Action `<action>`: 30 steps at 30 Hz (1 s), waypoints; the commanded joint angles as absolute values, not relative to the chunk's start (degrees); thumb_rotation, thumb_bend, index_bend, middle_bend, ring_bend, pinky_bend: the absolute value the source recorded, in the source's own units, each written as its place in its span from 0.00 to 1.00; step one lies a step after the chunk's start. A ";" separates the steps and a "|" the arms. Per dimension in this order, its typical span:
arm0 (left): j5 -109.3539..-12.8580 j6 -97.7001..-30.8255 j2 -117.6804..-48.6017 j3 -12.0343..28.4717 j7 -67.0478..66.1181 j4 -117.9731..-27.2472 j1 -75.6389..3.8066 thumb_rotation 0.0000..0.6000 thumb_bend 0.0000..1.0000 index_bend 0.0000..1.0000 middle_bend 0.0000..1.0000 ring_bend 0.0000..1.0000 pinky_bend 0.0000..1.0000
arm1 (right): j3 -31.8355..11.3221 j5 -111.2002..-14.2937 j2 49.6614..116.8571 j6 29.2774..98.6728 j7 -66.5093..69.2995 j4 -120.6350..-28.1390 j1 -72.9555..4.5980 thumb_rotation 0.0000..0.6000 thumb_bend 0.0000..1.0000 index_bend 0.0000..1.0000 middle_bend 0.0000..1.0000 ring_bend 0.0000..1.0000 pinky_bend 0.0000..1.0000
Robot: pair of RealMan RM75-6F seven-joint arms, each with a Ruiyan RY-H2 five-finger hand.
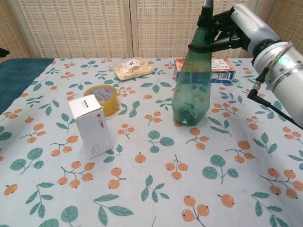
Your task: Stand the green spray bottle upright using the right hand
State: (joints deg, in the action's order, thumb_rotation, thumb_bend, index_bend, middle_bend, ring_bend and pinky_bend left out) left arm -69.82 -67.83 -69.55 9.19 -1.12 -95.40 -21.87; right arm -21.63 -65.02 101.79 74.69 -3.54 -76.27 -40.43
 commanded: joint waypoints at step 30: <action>-70.29 -67.98 -69.38 9.05 -0.45 -95.51 -21.71 1.00 0.23 0.00 0.01 0.01 0.21 | -20.47 -65.65 100.51 71.59 -6.46 -79.53 -38.50 1.00 0.01 0.55 0.58 0.40 0.35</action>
